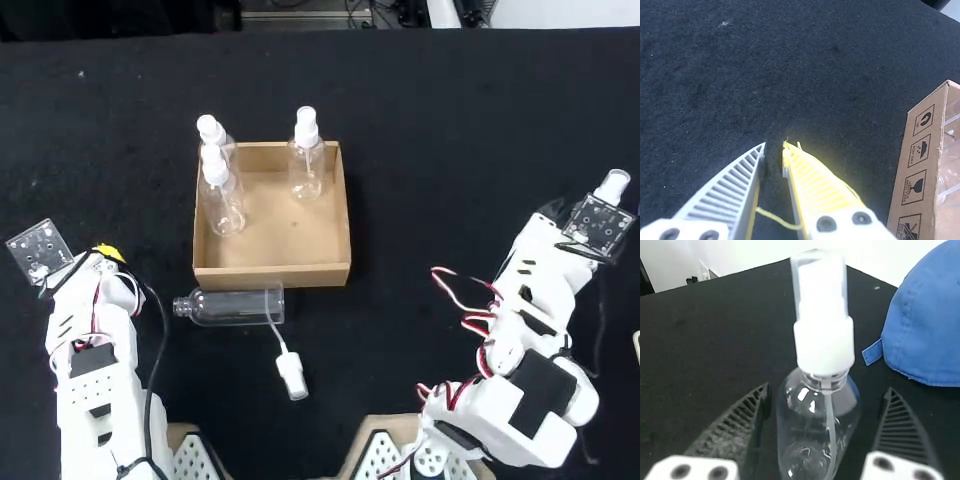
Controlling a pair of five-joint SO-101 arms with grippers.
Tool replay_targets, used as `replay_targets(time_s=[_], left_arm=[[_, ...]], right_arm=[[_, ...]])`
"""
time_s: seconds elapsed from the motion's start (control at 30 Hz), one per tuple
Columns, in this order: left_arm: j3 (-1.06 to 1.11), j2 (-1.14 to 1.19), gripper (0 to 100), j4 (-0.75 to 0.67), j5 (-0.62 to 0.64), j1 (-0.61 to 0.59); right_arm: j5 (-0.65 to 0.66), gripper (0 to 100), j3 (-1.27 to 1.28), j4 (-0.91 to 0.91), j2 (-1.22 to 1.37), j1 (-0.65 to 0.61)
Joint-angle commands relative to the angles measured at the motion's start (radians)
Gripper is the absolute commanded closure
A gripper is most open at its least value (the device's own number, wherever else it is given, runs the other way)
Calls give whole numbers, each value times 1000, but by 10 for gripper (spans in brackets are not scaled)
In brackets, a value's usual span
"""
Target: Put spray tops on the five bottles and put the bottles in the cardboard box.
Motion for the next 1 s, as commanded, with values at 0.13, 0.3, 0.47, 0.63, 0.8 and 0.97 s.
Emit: replay_targets(time_s=[0.13,0.3,0.47,0.63,0.8,0.97], left_arm=[[-12,-11,956,-28,5,-5],[-13,-11,956,-28,5,-5],[-13,-11,956,-28,5,-7],[-15,-11,956,-28,5,-4],[-15,-11,956,-28,5,-1],[-15,-11,956,-28,5,-1]], right_arm=[[-2,844,-59,-3,-7,18],[-9,907,-58,-3,-16,43],[-11,985,-48,-112,-16,68],[-11,988,-5,-157,-102,58],[-11,988,35,58,-337,-18],[-11,988,59,393,-665,-199]])
